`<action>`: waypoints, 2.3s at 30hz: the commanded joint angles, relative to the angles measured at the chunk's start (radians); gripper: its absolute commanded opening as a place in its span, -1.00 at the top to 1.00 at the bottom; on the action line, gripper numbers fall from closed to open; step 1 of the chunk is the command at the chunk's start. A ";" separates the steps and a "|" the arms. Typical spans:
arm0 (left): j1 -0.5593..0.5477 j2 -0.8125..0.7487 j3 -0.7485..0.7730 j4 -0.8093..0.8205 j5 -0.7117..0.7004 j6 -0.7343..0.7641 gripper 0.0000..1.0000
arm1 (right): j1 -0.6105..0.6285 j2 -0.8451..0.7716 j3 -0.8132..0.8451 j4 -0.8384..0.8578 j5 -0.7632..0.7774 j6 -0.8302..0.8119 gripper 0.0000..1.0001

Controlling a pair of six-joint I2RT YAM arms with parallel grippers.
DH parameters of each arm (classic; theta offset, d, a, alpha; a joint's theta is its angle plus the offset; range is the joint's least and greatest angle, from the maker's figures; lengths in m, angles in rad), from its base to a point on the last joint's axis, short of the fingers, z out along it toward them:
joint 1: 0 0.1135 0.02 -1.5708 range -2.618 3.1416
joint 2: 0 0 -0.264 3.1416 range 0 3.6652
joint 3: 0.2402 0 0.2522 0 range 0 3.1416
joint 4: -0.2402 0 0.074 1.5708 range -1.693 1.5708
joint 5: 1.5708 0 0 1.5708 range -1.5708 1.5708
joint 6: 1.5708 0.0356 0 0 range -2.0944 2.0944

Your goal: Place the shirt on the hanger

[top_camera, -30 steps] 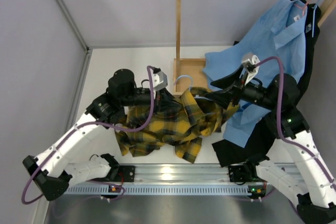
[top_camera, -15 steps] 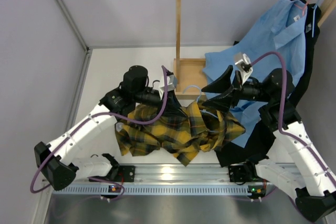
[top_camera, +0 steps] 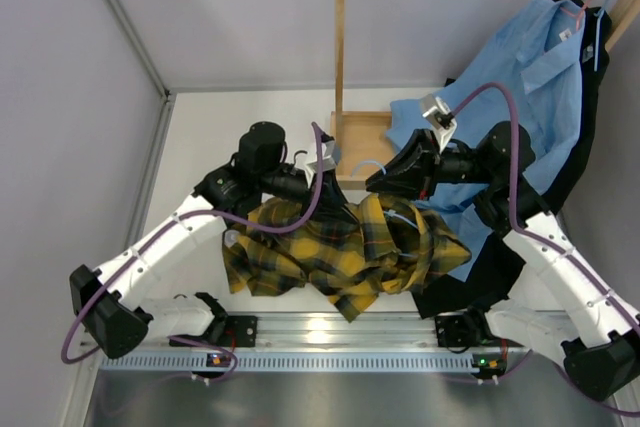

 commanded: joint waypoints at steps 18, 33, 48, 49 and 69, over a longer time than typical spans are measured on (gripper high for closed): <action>-0.001 -0.452 -0.219 0.176 -1.102 -0.090 -0.96 | 0.003 -0.128 0.048 -0.132 0.472 -0.153 1.00; -0.001 -0.570 -0.625 0.534 -1.435 -0.208 -0.45 | 0.000 -0.157 0.184 -0.276 0.500 -0.176 1.00; 0.071 -0.375 -0.510 0.395 -1.900 -0.457 1.00 | -0.003 -0.272 0.102 -0.301 0.595 -0.212 1.00; 0.084 -0.355 -0.507 0.363 -1.888 -0.492 1.00 | -0.002 -0.278 0.100 -0.304 0.604 -0.215 1.00; 0.148 -0.324 -0.406 0.233 -1.725 -0.563 0.57 | -0.005 -0.260 0.092 -0.339 0.751 -0.259 1.00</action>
